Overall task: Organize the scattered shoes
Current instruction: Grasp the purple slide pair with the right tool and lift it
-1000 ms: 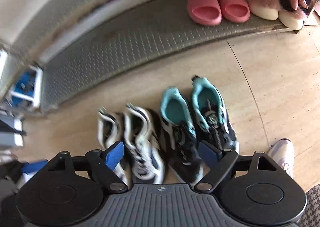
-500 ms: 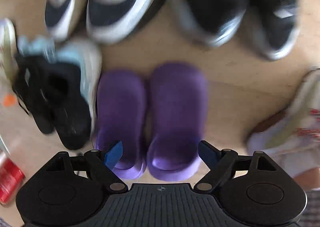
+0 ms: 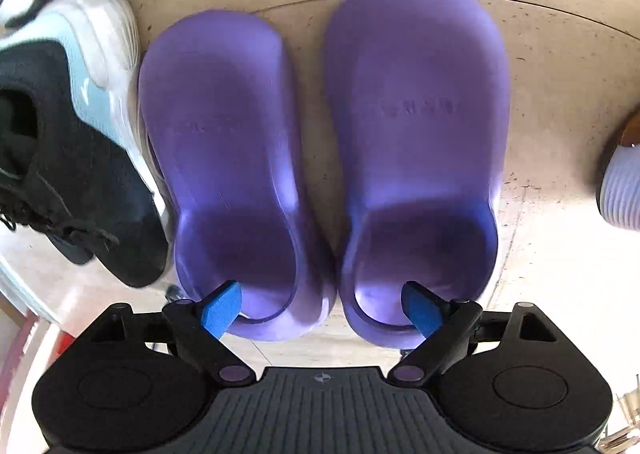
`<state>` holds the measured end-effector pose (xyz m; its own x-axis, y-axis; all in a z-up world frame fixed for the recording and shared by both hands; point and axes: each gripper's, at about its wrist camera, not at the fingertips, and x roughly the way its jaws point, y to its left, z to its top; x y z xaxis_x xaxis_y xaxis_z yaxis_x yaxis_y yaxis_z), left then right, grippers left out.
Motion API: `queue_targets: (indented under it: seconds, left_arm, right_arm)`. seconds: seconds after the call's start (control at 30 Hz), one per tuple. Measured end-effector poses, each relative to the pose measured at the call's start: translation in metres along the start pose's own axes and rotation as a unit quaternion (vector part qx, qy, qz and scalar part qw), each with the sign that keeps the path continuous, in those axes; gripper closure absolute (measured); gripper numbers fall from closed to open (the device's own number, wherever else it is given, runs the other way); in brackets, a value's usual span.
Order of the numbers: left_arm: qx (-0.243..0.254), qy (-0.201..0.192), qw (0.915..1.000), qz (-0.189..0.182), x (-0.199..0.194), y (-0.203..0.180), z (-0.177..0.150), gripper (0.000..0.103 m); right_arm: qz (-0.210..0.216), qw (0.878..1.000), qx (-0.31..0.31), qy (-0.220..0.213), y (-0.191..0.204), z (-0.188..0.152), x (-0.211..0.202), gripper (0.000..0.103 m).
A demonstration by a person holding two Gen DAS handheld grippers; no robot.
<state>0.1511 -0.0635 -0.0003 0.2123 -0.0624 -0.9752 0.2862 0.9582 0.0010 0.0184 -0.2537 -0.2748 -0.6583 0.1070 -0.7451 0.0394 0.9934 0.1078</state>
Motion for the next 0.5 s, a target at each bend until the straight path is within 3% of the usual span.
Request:
queue_targets:
  seconds: [0.1, 0.23, 0.3, 0.37, 0.4, 0.43, 0.5]
  left_arm:
    - [0.005, 0.003, 1.0000, 0.001, 0.002, -0.003, -0.001, 0.007]
    - [0.010, 0.008, 0.9999, 0.003, 0.006, -0.006, -0.001, 0.007]
    - [0.010, 0.008, 0.9999, 0.003, 0.007, -0.006, 0.000, 0.007]
    - [0.008, 0.008, 0.9999, 0.002, 0.006, -0.006, 0.000, 0.007]
    - [0.008, 0.008, 0.9999, 0.002, 0.006, -0.005, 0.000, 0.007]
    - [0.007, 0.008, 0.9999, 0.002, 0.007, -0.005, 0.001, 0.007]
    - [0.006, 0.008, 0.9999, 0.005, 0.007, -0.004, 0.002, 0.007]
  right_arm:
    - [-0.010, 1.000, -0.025, -0.013, 0.008, 0.001, -0.010, 0.017]
    - [-0.059, 0.996, -0.061, -0.006, 0.021, 0.001, -0.004, 0.035]
    - [-0.076, 0.995, -0.068, 0.000, 0.023, 0.000, 0.004, 0.036]
    - [-0.092, 0.993, -0.080, 0.004, 0.026, -0.003, 0.013, 0.048]
    - [-0.106, 0.990, -0.091, 0.002, 0.028, -0.005, 0.015, 0.064]
    - [-0.119, 0.987, -0.105, -0.002, 0.029, -0.007, 0.015, 0.072]
    - [-0.121, 0.985, -0.120, -0.019, 0.025, -0.013, -0.002, 0.079]
